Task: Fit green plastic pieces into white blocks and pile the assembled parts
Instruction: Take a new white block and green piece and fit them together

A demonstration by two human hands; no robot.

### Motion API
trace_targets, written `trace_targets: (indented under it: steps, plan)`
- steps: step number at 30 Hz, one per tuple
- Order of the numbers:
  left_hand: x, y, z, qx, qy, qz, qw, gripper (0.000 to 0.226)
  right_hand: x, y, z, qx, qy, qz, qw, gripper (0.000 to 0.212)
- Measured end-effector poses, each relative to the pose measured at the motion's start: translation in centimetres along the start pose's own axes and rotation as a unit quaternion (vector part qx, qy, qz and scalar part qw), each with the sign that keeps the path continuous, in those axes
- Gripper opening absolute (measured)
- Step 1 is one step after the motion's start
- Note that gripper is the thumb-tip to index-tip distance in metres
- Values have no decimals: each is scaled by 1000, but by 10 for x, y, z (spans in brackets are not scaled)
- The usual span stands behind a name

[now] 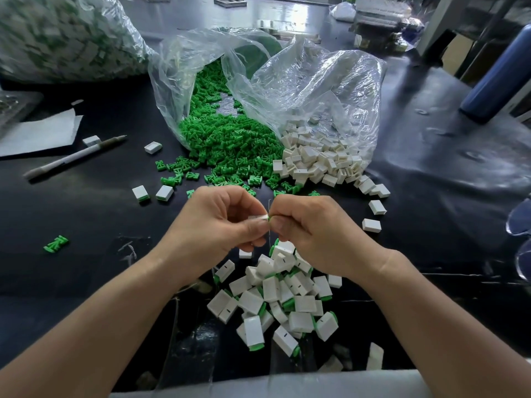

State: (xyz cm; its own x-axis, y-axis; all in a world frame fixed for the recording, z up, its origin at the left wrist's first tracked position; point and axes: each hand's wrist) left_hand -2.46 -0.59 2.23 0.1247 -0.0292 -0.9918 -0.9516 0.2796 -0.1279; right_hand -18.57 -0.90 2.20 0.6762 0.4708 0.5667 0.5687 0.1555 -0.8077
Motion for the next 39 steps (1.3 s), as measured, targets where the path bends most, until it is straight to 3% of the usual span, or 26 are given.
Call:
trace_targets:
  steps: [5, 8, 12, 15, 19, 25, 27, 34, 39]
  plan:
    - [2, 2, 0, 2, 9, -17, 1000, 7, -1, -1, 1, 1, -29, 71, 997, 17]
    - [0, 2, -1, -23, -2, 57, 998, 25, 0, 1, 1, -44, 7, -25, 999, 15]
    - [0, 1, -3, -45, -10, 125, 991, 28, 0, 1, -2, -57, 51, -172, 982, 21]
    - [1, -1, -4, -45, -4, 166, 985, 24, -1, -3, -3, -30, 93, -313, 945, 36]
    - [1, 0, -4, -28, 7, 195, 980, 20, 2, 1, -5, 66, 139, -496, 855, 51]
    - [-1, -1, -1, 11, 6, 185, 983, 18, 11, 4, -4, 153, 141, -593, 778, 58]
    - [-2, 1, 0, 26, 19, 190, 981, 19, 12, 3, -4, 146, 152, -592, 778, 55]
    - [-7, 8, 3, 43, 121, 141, 982, 28, 13, 3, -2, 102, 130, -536, 828, 40]
    - [-7, 9, 4, 35, 115, 147, 982, 27, 11, 3, -2, 134, 123, -515, 838, 75]
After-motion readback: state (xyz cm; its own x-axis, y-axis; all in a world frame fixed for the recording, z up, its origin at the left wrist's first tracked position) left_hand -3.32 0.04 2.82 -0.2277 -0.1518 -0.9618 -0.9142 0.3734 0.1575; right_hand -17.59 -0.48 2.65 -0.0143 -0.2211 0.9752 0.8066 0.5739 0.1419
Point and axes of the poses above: each hand's wrist, its own z-axis away from the middle knuckle, its own y-axis out of the palm, x = y × z, and after that the axes turned 2 degrees about z, right-handed
